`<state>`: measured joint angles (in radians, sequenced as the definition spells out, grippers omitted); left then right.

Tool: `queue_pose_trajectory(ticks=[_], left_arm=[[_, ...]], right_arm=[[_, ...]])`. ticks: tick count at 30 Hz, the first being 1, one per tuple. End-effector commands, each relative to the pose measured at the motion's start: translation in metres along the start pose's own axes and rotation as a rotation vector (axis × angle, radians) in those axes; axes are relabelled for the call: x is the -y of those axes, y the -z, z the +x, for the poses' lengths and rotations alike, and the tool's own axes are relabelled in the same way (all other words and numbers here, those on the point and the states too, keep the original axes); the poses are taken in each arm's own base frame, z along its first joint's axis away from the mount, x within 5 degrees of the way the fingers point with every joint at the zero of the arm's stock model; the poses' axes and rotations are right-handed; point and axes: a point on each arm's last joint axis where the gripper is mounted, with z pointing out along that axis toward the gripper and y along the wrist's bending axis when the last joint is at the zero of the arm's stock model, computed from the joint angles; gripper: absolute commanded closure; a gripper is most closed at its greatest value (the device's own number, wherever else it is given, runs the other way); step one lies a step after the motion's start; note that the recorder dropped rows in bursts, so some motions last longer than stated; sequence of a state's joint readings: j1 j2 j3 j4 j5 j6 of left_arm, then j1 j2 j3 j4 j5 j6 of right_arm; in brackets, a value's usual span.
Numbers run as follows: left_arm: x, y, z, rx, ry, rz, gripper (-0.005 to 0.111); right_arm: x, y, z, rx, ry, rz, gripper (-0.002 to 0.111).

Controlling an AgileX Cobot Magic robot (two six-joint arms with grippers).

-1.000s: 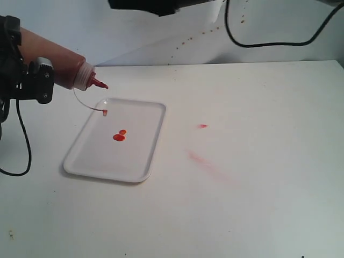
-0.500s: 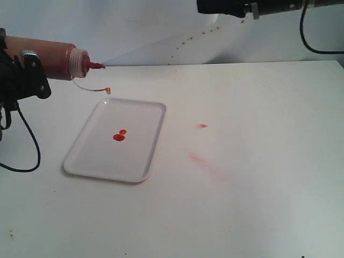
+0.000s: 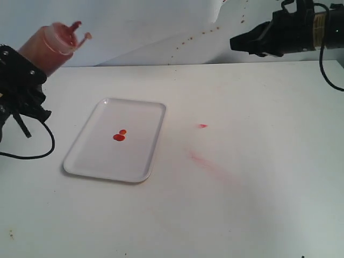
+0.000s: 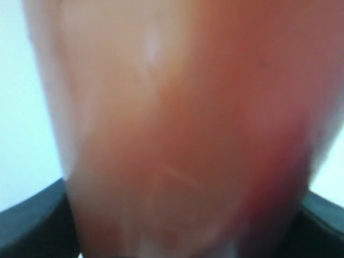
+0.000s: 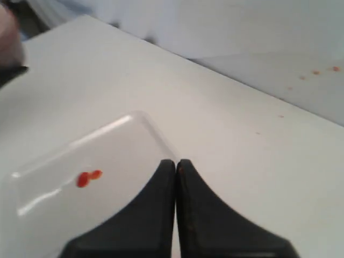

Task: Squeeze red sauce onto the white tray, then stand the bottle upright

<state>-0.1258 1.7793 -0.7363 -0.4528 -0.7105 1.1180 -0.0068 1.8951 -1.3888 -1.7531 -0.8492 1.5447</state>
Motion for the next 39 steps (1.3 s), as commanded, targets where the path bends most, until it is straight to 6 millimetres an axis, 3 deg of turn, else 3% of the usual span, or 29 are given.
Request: queue_pose_trajectory(ticks=[1,6,10,19,24,29,32,37,39], left_arm=[[0.005,0.002,-0.008,0.052,0.321,0.066,0.107],[0.023,0.007,-0.021,0.144,0.46,0.303,0.107],[0.033,0.014,-0.031,0.215,0.569,0.462,0.107],[0.045,0.04,-0.06,0.484,0.703,0.83,0.107],[0.042,0.048,-0.069,0.577,0.808,0.917,0.107],[0.042,0.055,-0.073,0.628,0.824,0.997,0.107],[0.044,0.056,-0.073,0.61,0.823,1.028,0.107],[0.053,0.061,-0.076,0.596,0.771,1.076,0.107],[0.06,0.065,-0.08,0.595,0.756,1.098,0.107]], right_arm=[[-0.016,0.014,0.002,-0.018,0.13,0.193,0.108],[-0.053,0.026,-0.013,0.159,0.108,0.146,0.108],[-0.075,0.032,-0.008,0.245,0.108,0.043,0.108],[-0.086,0.033,0.006,0.256,0.06,-0.039,0.108],[-0.097,0.034,0.003,0.302,0.073,-0.15,0.108],[-0.109,0.023,0.003,0.274,0.134,-0.155,0.104],[-0.122,0.013,0.004,0.252,0.199,-0.158,0.086],[-0.146,-0.005,0.004,0.222,0.363,-0.147,0.018],[-0.151,-0.01,0.003,0.221,0.357,-0.117,0.003]])
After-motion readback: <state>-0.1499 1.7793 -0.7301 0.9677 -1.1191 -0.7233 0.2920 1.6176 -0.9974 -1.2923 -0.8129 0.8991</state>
